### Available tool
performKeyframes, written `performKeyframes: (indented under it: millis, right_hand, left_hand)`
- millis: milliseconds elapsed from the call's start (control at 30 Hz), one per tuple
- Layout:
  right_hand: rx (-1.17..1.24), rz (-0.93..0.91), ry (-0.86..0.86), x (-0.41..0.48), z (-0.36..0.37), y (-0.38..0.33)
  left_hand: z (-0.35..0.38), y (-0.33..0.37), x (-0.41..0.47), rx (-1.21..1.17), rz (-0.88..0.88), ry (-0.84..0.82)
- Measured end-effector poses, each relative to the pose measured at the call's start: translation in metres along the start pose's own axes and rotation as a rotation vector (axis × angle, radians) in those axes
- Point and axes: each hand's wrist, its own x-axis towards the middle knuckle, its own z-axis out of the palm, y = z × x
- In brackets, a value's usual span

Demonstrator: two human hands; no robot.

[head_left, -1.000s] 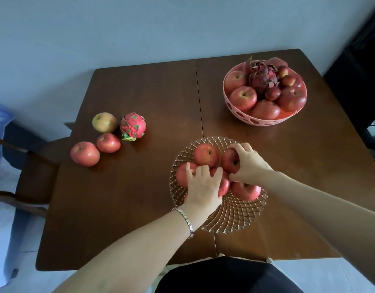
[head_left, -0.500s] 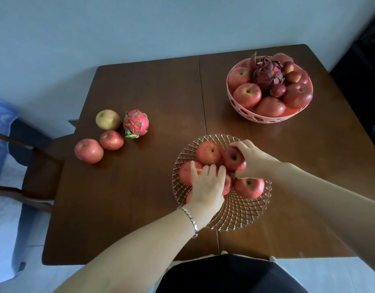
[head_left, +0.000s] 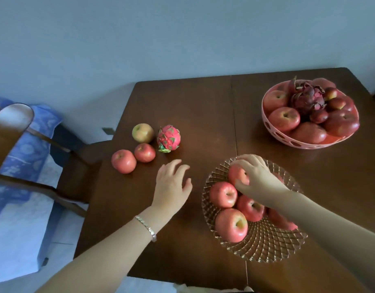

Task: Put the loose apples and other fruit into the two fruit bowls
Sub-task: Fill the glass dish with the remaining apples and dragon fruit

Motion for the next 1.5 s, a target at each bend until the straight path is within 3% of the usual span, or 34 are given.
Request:
performKeyframes:
  millis: [133, 200, 367, 533, 667, 867, 1000, 1100, 1233, 1367, 1500]
  right_hand:
    - [0.043, -0.048, -0.038, 0.028, 0.006, -0.028]
    - [0.053, -0.050, -0.062, 0.038, 0.009, -0.039]
    - [0.071, -0.017, -0.087, 0.047, 0.019, -0.055]
    - [0.065, 0.033, -0.097, 0.039, 0.025, -0.057]
    - [0.101, 0.021, -0.094, 0.032, 0.025, -0.063]
    - [0.238, -0.032, -0.315, 0.015, 0.019, -0.079]
    - [0.302, -0.102, -0.046, -0.018, 0.001, -0.060]
    - [0.264, -0.047, 0.128, -0.059, -0.008, -0.027]
    - [0.170, 0.000, 0.252, -0.112, -0.001, 0.012]
    - [-0.056, -0.099, 0.170, -0.131, 0.021, 0.026]
    - [-0.150, -0.126, 0.095, -0.128, 0.033, 0.033]
  left_hand:
    - [-0.017, -0.077, 0.028, 0.185, -0.455, -0.107]
    - [-0.021, -0.110, 0.042, 0.200, -0.599, -0.139]
    - [-0.015, -0.169, 0.069, 0.161, -0.695, -0.300]
    - [-0.016, -0.166, 0.060, 0.144, -0.680, -0.245]
    - [-0.031, -0.121, 0.039, 0.069, -0.559, -0.295]
    - [-0.059, -0.012, 0.022, -0.464, -0.132, -0.396]
    - [-0.058, 0.044, 0.012, -0.705, 0.046, -0.485]
    - [-0.044, 0.060, 0.007, -0.799, 0.042, -0.556]
    - [-0.015, 0.076, -0.018, -0.449, 0.135, -0.542]
    - [0.019, 0.085, -0.049, -0.090, 0.303, -0.528]
    - [0.036, 0.082, -0.058, 0.086, 0.324, -0.539]
